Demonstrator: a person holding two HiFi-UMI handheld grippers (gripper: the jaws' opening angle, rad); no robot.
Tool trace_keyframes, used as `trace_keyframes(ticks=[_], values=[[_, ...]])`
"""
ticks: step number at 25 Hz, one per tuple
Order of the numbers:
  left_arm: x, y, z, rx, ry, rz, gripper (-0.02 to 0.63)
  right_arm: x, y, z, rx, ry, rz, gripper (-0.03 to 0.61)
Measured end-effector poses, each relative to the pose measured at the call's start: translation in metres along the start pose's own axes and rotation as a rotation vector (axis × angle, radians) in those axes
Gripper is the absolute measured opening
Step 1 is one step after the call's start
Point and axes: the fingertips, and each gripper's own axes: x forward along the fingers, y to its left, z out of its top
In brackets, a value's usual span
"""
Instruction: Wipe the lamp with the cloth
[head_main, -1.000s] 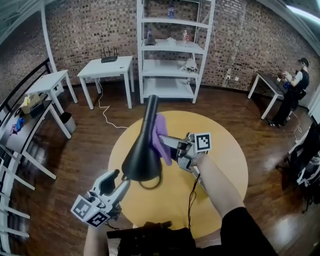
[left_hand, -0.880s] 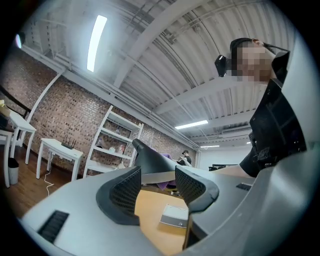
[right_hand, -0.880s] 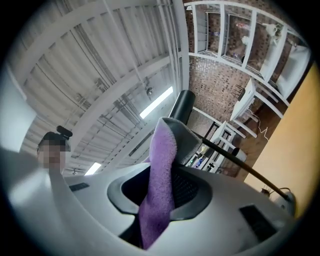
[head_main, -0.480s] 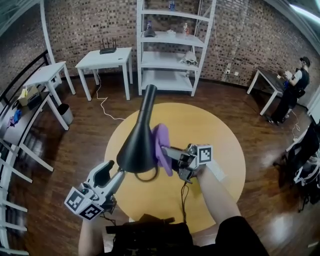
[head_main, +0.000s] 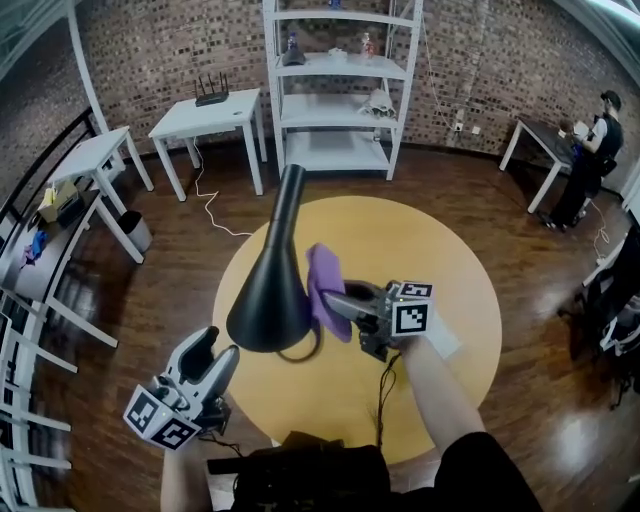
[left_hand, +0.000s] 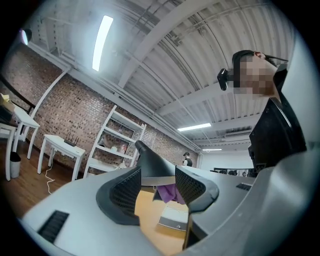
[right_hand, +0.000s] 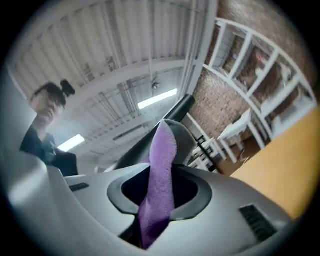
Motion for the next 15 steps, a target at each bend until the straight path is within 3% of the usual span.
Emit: trace_keyframes(ticks=[2, 4, 6, 8, 11, 13, 15], values=[[0.002, -0.001, 0.001, 0.010, 0.010, 0.013, 0.209, 0.004, -0.006, 0.031, -0.220, -0.002, -0.120, 0.104], [0.005, -0.002, 0.003, 0.012, 0.015, 0.029, 0.209, 0.011, -0.015, 0.067, -0.342, -0.030, -0.218, 0.104], [0.006, -0.002, 0.006, 0.017, 0.017, 0.050, 0.209, 0.018, -0.042, 0.098, -0.313, -0.070, -0.337, 0.104], [0.004, -0.003, 0.007, 0.033, 0.026, 0.076, 0.209, 0.027, -0.079, 0.115, -0.202, -0.083, -0.443, 0.104], [0.002, -0.006, 0.005, 0.060, 0.041, 0.108, 0.209, 0.049, -0.105, 0.115, -0.087, -0.037, -0.447, 0.103], [0.000, -0.008, 0.004, 0.073, 0.048, 0.119, 0.209, 0.061, -0.099, 0.114, -0.147, -0.018, -0.405, 0.103], [-0.001, -0.008, 0.004, 0.081, 0.051, 0.126, 0.209, 0.066, -0.086, 0.113, -0.291, 0.024, -0.395, 0.103]])
